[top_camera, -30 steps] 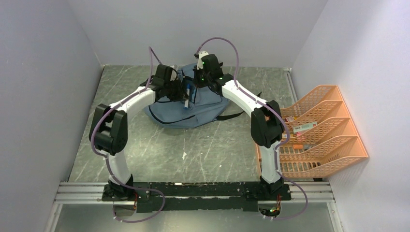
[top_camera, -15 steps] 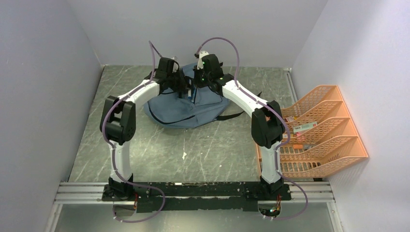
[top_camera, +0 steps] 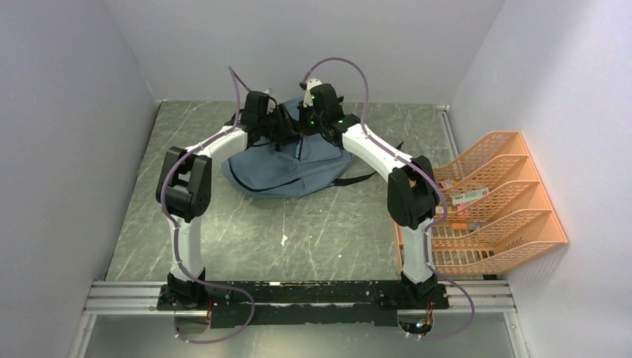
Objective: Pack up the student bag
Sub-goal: Place the stationery in the student bag, then zip the student bag at the center of the board.
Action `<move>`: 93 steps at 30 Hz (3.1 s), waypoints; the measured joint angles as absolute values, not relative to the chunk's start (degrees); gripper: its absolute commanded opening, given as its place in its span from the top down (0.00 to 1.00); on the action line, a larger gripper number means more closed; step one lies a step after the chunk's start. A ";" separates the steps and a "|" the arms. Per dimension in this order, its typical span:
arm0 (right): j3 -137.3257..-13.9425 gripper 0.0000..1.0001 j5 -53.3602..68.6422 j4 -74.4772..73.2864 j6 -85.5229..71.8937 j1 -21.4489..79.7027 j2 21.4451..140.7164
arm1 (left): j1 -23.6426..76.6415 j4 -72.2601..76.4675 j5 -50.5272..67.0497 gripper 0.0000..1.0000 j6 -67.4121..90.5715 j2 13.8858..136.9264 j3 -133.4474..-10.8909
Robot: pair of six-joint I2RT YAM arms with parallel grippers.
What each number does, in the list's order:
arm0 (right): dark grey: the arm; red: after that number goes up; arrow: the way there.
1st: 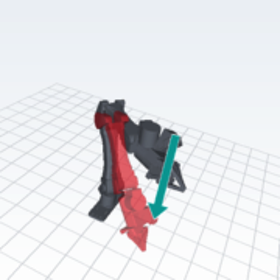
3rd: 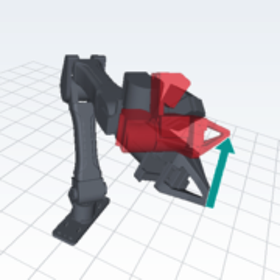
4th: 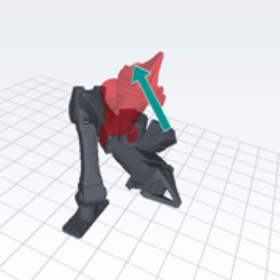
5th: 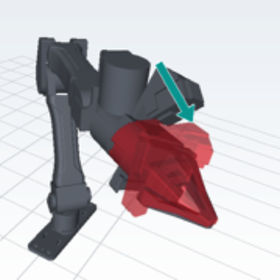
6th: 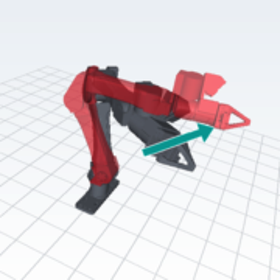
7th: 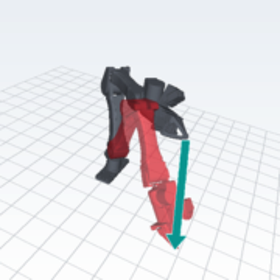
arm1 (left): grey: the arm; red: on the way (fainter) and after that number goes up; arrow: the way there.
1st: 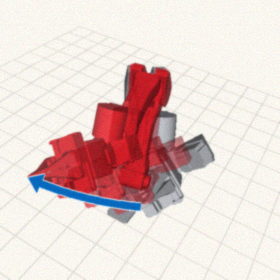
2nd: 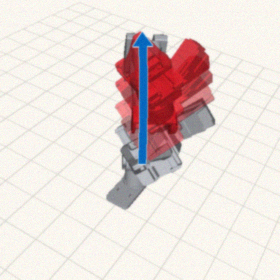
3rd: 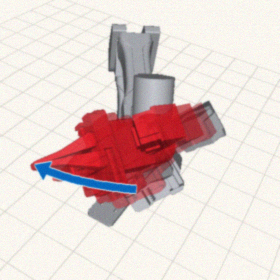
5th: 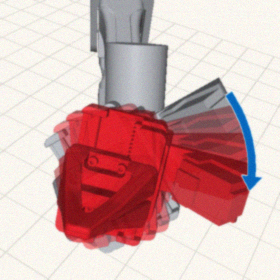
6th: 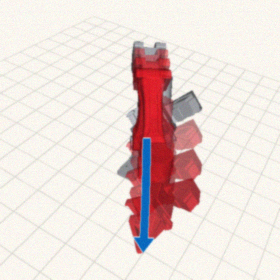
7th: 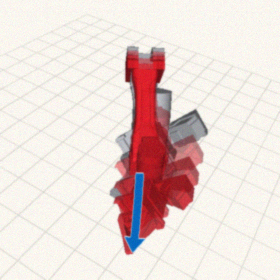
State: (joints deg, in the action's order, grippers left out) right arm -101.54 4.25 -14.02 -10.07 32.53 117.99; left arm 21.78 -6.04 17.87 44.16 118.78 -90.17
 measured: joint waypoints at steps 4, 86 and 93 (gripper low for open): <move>-101.36 1.00 4.23 -13.98 -10.04 32.67 117.99 | 21.56 -6.09 17.32 0.41 43.68 115.44 -86.46; -107.13 0.49 6.02 -4.51 -29.93 29.02 123.11 | 15.14 -2.87 18.94 0.74 33.87 109.75 -78.67; -107.37 0.49 5.32 0.80 -42.63 28.77 127.11 | 15.14 -2.09 20.97 0.74 34.15 109.75 -78.54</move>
State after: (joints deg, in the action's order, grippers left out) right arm -107.37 5.32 0.80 -42.63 28.77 127.11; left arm 15.14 -2.09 20.97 34.15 109.75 -78.54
